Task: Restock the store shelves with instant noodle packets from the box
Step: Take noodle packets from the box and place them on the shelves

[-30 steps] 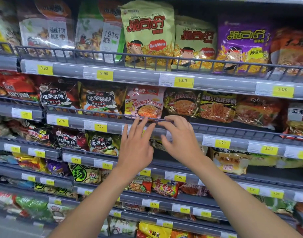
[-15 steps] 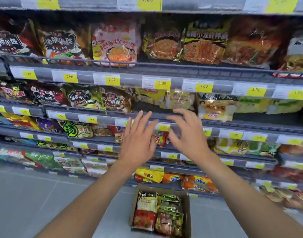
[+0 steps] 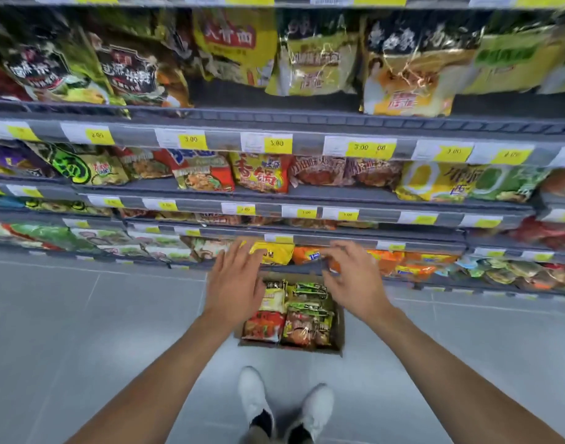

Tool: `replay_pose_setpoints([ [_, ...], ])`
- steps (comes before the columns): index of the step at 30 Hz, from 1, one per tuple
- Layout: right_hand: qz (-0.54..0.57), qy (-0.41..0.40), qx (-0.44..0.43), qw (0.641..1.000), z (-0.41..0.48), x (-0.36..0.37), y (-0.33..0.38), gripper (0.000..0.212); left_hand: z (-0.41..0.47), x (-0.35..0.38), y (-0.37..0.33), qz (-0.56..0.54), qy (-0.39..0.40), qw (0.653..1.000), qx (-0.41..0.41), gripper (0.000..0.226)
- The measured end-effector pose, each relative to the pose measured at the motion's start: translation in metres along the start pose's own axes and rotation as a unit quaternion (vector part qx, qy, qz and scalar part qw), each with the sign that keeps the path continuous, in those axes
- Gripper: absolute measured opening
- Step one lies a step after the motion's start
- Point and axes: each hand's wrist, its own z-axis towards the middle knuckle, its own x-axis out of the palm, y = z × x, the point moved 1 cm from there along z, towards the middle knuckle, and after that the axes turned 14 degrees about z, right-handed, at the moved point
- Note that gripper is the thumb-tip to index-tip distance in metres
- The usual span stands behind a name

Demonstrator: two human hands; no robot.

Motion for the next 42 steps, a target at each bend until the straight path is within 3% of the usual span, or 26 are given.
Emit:
replay_pose_setpoints([
  [5, 0.021, 0.036, 0.087, 0.995, -0.028, 0.064, -0.061, 0.040, -0.017, 0.079, 0.000, -0.019, 0.074, 0.997, 0.010, 0.062],
  [12, 0.038, 0.092, 0.225, 0.969, -0.055, 0.156, -0.123, 0.044, -0.029, 0.199, 0.004, -0.037, 0.163, 0.986, 0.013, 0.048],
  [22, 0.172, 0.174, 0.336, 0.910, -0.057, 0.309, -0.194, 0.039, -0.045, 0.349, 0.020, -0.128, 0.317, 0.935, -0.095, 0.058],
  [26, 0.225, 0.199, 0.359, 0.883, -0.043, 0.373, -0.219, 0.029, -0.032, 0.416, 0.025, -0.165, 0.340, 0.915, -0.140, 0.054],
  [29, 0.259, 0.186, 0.368, 0.873, -0.026, 0.423, -0.235, 0.035, -0.012, 0.460, 0.022, -0.205, 0.347, 0.899, -0.173, 0.056],
  [33, 0.294, 0.133, 0.375, 0.869, 0.015, 0.485, -0.259, 0.049, 0.019, 0.525, 0.025, -0.221, 0.299, 0.904, -0.209, 0.058],
  [36, 0.314, 0.100, 0.415, 0.848, 0.046, 0.521, -0.280, 0.063, 0.043, 0.583, 0.033, -0.262, 0.305, 0.878, -0.261, 0.049],
  [42, 0.223, 0.009, 0.408, 0.885, 0.081, 0.578, -0.298, 0.072, 0.073, 0.652, 0.033, -0.316, 0.278, 0.832, -0.361, 0.057],
])
